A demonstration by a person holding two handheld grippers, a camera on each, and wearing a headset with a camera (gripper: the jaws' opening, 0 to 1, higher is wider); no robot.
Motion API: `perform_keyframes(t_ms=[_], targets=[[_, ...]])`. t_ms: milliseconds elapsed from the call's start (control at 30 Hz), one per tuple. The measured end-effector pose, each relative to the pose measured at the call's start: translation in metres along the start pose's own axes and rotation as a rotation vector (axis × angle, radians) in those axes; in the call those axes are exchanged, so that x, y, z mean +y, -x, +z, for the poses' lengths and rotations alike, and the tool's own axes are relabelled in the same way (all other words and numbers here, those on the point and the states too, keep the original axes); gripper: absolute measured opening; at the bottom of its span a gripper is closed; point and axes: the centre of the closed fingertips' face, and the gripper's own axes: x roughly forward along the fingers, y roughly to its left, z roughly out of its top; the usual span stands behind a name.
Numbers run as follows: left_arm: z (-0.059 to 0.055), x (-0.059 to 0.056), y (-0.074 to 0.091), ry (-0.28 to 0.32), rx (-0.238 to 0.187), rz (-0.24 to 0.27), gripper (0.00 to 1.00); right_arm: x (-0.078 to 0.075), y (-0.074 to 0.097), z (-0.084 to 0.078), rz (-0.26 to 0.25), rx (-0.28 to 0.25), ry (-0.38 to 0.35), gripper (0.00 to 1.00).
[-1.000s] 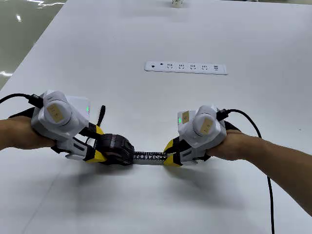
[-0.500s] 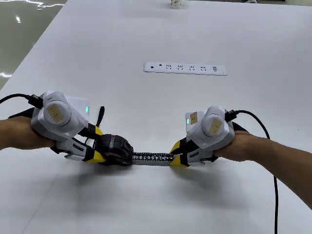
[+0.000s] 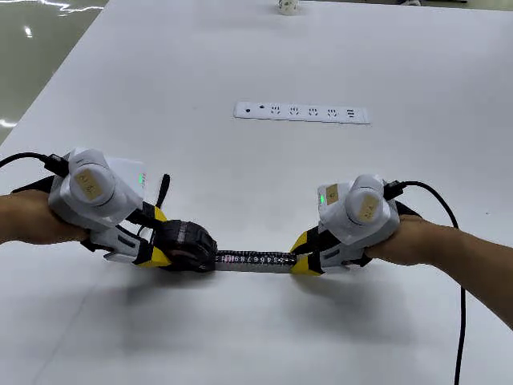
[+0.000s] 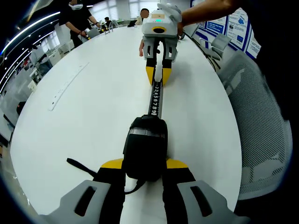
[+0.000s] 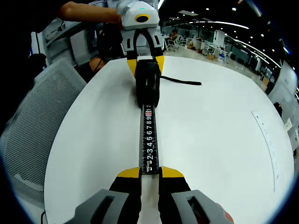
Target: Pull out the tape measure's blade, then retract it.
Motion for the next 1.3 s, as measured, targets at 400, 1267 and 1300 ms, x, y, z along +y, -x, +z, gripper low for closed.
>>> perform_keyframes(t_ms=[400, 1267, 1300], targets=[[0.000, 0.000, 0.000, 0.000, 0.005, 0.002, 0.24, 0.001, 0.009, -0.011, -0.003, 0.006, -0.007, 0.09], [0.001, -0.001, 0.000, 0.010, 0.005, 0.004, 0.25, 0.000, 0.035, -0.044, -0.012, 0.048, -0.029, 0.09], [0.001, -0.001, 0.000, 0.010, 0.005, 0.004, 0.25, 0.000, 0.037, -0.046, -0.013, 0.051, -0.030, 0.09]])
